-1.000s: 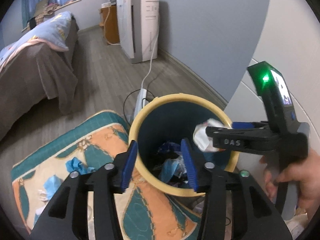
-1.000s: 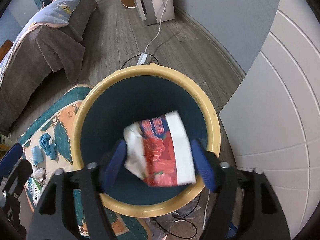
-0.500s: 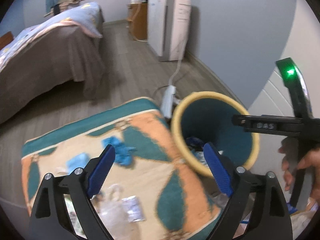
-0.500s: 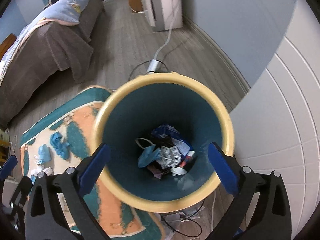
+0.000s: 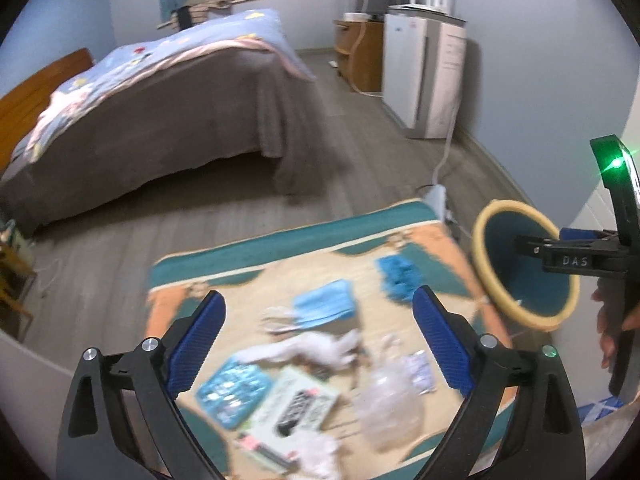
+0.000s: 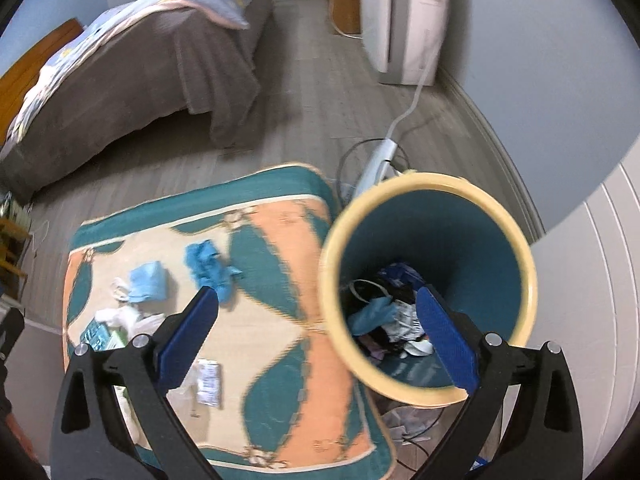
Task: Collect trash
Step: 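Move both open tools from the bin back over the cushion, then grasp the blue glove with the right tool while the left tool grasps the white tissue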
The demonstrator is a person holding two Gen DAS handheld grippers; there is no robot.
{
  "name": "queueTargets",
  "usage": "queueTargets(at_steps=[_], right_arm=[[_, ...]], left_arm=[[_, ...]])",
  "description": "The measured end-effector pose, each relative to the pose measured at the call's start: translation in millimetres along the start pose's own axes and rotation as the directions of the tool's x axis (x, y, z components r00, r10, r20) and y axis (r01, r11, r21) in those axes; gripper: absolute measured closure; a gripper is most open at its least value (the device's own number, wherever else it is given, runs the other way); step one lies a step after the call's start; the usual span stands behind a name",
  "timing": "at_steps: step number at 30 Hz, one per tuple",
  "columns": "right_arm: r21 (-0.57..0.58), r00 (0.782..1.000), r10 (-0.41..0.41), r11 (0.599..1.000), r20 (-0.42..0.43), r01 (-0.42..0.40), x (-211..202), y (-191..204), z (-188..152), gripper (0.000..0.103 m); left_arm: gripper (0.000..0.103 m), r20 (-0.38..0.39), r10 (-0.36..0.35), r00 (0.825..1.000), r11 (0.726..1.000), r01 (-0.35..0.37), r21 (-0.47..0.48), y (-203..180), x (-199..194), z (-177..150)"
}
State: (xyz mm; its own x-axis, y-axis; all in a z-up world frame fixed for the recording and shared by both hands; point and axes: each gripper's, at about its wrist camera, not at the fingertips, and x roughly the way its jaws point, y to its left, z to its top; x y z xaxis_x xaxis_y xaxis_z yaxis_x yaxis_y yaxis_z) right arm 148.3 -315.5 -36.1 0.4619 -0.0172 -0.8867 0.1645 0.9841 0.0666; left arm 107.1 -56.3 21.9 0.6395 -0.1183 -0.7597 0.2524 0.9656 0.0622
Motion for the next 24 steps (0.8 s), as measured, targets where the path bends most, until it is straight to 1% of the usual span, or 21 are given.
queueTargets(at_steps=[3, 5, 6, 8, 11, 15, 20, 24], right_arm=[[-0.057, 1.0, -0.004, 0.998, -0.014, 0.003, 5.8, 24.1, -2.6, 0.006], [-0.098, 1.0, -0.006, 0.995, -0.016, 0.004, 8.7, 39.0, -4.7, 0.006], [-0.114, 1.0, -0.001, 0.993, -0.015, 0.0, 9.6, 45.7, -5.5, 0.006], [-0.136, 1.0, 0.013, 0.991, -0.01, -0.014, 10.3, 55.2, -6.5, 0.006], [-0.155, 1.0, 0.021, 0.988, -0.003, -0.022, 13.5, 66.5, -7.3, 0.006], [-0.165, 1.0, 0.007, 0.986, -0.027, -0.012, 24.3, 78.0, -7.7, 0.006], [-0.168, 0.999, -0.02, 0.986, -0.048, 0.012, 40.3, 86.8, -3.6, 0.006], [-0.177, 0.997, -0.042, 0.984, -0.062, 0.031, 52.0, 91.3, -0.2, 0.006]], left_arm=[[0.008, -0.001, 0.046, 0.999, 0.999, -0.046, -0.028, 26.1, -1.5, -12.5], [0.008, -0.025, 0.049, 0.998, 0.994, -0.052, -0.099, 46.7, 2.0, -16.6], [0.008, -0.025, 0.045, 0.999, 0.99, -0.048, -0.135, 55.9, 2.6, -18.0], [0.008, -0.009, 0.039, 0.999, 0.984, -0.04, -0.174, 68.8, 2.3, -23.8], [0.008, -0.038, 0.06, 0.997, 0.984, -0.065, -0.163, 82.3, 9.2, -32.4], [0.008, -0.091, 0.069, 0.993, 0.984, -0.083, -0.158, 102.3, 21.9, -42.2], [0.008, -0.122, 0.068, 0.99, 0.983, -0.088, -0.162, 121.7, 35.8, -52.0], [0.008, -0.188, 0.06, 0.98, 0.985, -0.088, -0.147, 129.7, 58.5, -60.9]])
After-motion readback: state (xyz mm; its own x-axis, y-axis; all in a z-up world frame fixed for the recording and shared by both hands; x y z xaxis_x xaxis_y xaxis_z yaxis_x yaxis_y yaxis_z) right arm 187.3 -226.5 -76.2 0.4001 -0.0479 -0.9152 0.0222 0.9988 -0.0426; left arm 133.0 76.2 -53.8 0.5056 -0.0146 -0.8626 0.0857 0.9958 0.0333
